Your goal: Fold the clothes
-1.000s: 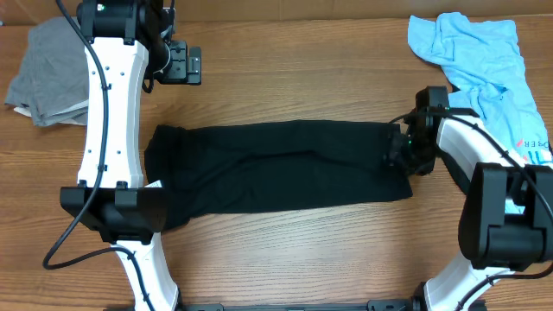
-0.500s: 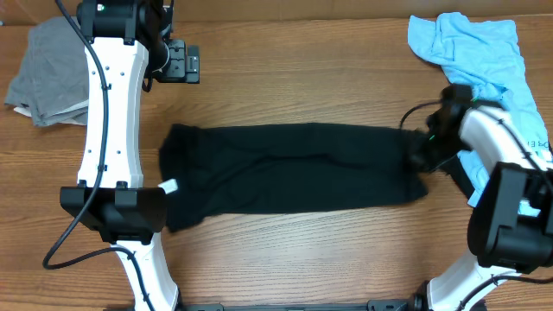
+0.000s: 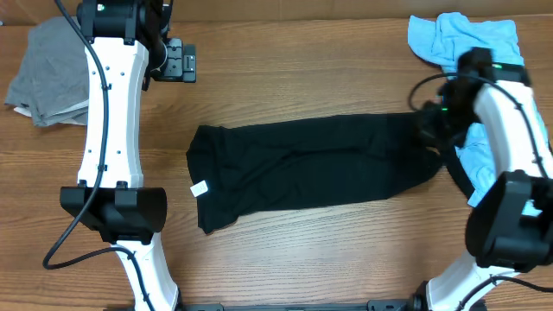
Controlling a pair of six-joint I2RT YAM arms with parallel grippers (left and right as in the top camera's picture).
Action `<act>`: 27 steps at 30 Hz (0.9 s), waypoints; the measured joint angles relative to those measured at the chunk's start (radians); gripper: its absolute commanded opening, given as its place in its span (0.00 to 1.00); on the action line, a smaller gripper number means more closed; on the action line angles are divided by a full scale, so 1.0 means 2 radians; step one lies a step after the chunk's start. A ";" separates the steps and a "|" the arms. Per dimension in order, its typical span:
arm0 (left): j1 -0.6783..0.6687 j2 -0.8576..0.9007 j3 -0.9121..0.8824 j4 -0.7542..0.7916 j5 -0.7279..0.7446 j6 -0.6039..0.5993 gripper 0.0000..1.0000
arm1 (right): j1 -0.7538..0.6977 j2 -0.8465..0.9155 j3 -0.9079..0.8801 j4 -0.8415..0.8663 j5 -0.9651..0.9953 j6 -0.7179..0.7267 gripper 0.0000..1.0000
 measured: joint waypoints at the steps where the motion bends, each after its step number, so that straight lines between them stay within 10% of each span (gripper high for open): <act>1: 0.000 0.000 0.000 0.000 0.000 0.000 1.00 | 0.016 0.000 0.000 0.000 -0.001 -0.001 0.04; 16: 0.000 0.000 0.000 0.006 -0.002 -0.001 1.00 | 0.266 0.000 -0.001 0.091 -0.020 0.045 0.06; 20: 0.000 0.000 0.000 0.006 -0.002 -0.001 1.00 | 0.299 0.000 -0.008 0.119 -0.020 0.069 0.61; 27: 0.000 0.000 -0.001 -0.004 0.010 -0.001 1.00 | 0.307 0.000 -0.007 0.103 -0.020 0.076 0.70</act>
